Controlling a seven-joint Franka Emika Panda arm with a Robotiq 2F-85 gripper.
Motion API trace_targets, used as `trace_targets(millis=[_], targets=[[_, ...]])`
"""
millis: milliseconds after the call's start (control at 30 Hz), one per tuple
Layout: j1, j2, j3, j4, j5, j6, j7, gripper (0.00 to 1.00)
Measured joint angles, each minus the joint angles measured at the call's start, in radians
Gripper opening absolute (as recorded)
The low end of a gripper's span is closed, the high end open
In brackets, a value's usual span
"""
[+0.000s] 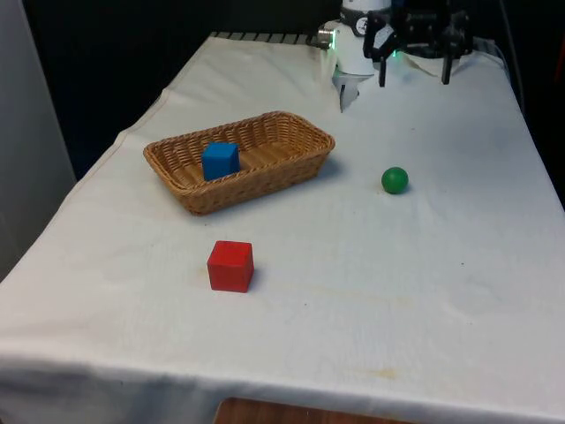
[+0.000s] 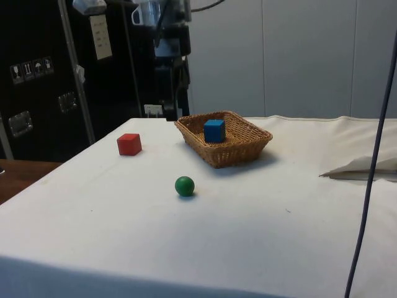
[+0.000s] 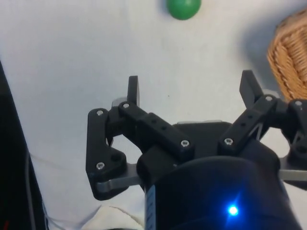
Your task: Place all non-red objects into the basket.
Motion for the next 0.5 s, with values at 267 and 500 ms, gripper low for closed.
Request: trace_targets(millis=[267,500], targets=[[0.001,0.034,0.049,-0.011,0.003,0.039,0.046,1.00],[0.001,0.089,0.076,-0.021,0.036,0.109,0.050,1.00]])
